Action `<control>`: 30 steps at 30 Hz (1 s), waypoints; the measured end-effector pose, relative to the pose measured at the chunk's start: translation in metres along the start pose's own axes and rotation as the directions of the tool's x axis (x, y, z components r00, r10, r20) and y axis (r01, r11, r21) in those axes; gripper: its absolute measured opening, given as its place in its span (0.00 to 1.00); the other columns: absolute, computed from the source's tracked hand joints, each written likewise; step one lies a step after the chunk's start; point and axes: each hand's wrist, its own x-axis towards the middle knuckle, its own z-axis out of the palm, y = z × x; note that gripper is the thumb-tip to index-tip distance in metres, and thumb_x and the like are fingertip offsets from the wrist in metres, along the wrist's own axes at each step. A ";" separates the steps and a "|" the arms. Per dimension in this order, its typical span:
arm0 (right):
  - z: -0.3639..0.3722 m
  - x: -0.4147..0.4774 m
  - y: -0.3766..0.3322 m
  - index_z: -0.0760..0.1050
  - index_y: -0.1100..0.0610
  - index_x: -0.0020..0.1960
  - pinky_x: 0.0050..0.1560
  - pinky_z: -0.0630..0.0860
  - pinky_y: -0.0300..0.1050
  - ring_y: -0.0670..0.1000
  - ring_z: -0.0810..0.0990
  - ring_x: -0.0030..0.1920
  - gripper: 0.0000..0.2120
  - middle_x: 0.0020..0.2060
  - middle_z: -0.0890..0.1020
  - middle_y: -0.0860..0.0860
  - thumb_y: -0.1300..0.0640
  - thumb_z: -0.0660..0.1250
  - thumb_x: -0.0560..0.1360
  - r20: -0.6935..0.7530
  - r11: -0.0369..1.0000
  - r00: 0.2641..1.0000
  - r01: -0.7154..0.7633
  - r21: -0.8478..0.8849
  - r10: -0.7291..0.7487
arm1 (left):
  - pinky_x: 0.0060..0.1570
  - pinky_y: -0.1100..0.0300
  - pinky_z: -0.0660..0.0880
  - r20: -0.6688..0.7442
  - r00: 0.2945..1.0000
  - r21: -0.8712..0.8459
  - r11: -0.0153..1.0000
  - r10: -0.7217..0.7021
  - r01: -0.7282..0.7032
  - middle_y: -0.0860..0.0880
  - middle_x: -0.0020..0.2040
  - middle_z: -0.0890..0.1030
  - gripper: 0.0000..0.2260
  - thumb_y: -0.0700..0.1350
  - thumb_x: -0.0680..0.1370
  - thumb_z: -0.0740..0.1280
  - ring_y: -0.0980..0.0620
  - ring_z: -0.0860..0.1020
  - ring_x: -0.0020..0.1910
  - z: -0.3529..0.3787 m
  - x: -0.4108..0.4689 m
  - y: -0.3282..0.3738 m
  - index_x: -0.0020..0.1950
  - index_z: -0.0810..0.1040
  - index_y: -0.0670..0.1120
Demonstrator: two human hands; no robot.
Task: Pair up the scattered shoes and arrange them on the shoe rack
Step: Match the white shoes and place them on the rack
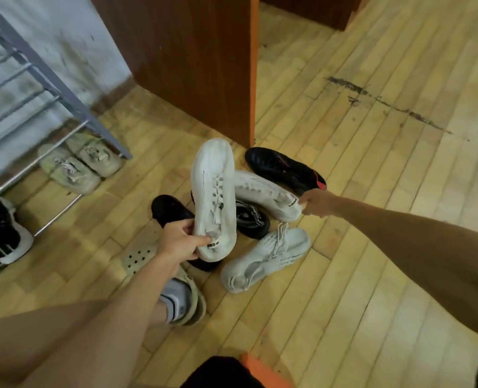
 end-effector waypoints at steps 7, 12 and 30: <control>0.052 0.025 0.015 0.68 0.60 0.68 0.55 0.75 0.51 0.59 0.74 0.62 0.21 0.65 0.73 0.59 0.59 0.64 0.76 -0.253 1.000 0.967 0.012 -0.026 -0.018 | 0.49 0.45 0.80 -0.120 0.992 -0.059 0.998 -0.045 0.038 0.43 0.48 0.82 0.20 0.34 0.67 0.75 0.43 0.81 0.48 -0.008 0.009 -0.032 0.58 0.80 0.43; 0.060 0.047 -0.002 0.59 0.62 0.73 0.54 0.77 0.53 0.59 0.76 0.57 0.31 0.60 0.74 0.58 0.49 0.64 0.77 -0.230 0.796 0.917 -0.134 0.590 0.325 | 0.48 0.48 0.80 -0.150 0.981 -0.172 0.980 -0.122 0.095 0.46 0.45 0.82 0.16 0.33 0.67 0.75 0.43 0.82 0.47 -0.022 0.007 -0.057 0.51 0.80 0.46; 0.022 0.019 -0.045 0.79 0.67 0.44 0.39 0.82 0.45 0.55 0.84 0.36 0.16 0.36 0.85 0.59 0.53 0.75 0.70 0.098 0.982 0.987 -0.141 0.129 0.129 | 0.44 0.58 0.77 -0.313 0.949 -0.057 0.997 0.027 -0.047 0.47 0.46 0.83 0.17 0.35 0.67 0.75 0.49 0.80 0.44 -0.007 -0.011 -0.030 0.54 0.81 0.44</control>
